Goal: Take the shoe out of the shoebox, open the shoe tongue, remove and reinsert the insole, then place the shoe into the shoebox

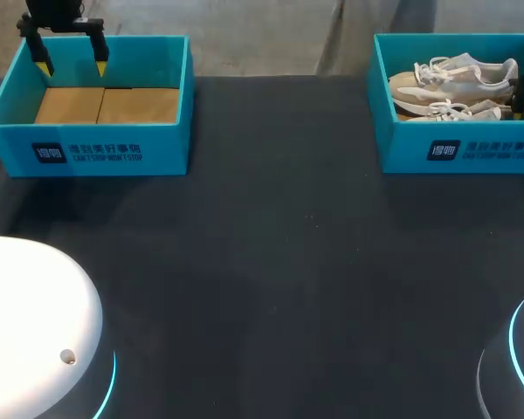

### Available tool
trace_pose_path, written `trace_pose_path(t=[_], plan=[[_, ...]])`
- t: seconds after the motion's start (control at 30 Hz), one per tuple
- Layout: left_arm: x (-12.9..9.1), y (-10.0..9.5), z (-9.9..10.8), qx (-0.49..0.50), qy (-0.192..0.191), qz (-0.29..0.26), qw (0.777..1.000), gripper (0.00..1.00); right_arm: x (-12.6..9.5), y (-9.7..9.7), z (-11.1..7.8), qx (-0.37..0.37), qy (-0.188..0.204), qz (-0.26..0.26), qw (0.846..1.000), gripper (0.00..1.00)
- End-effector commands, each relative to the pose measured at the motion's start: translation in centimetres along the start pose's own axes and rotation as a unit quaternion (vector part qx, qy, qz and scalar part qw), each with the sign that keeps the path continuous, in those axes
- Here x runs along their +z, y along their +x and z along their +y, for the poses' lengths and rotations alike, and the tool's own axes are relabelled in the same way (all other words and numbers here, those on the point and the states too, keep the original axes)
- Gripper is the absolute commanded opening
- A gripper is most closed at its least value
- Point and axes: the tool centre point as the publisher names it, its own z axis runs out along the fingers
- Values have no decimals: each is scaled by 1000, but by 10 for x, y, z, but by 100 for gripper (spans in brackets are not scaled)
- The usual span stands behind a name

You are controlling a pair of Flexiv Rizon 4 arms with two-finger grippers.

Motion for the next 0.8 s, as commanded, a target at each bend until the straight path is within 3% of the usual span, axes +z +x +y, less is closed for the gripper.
trace_pose_path(t=[0.03, 0.2, 0.27, 0.5, 0.8], plan=[[0, 0, 0, 0, 0, 0, 1000, 100, 2, 0, 1, 2, 4, -5, 1000, 40], [0, 0, 0, 0, 0, 0, 1000, 100, 7, -2, 1, 8, 10, -13, 1000, 29], [0, 0, 0, 0, 0, 0, 1000, 100, 8, -2, 1, 12, 12, -18, 1000, 0], [0, 0, 0, 0, 0, 0, 1000, 100, -6, -3, -5, 18, 13, -30, 999, 0], [0, 0, 0, 0, 0, 0, 1000, 100, -53, -4, -15, 3, -10, -26, 1000, 0]])
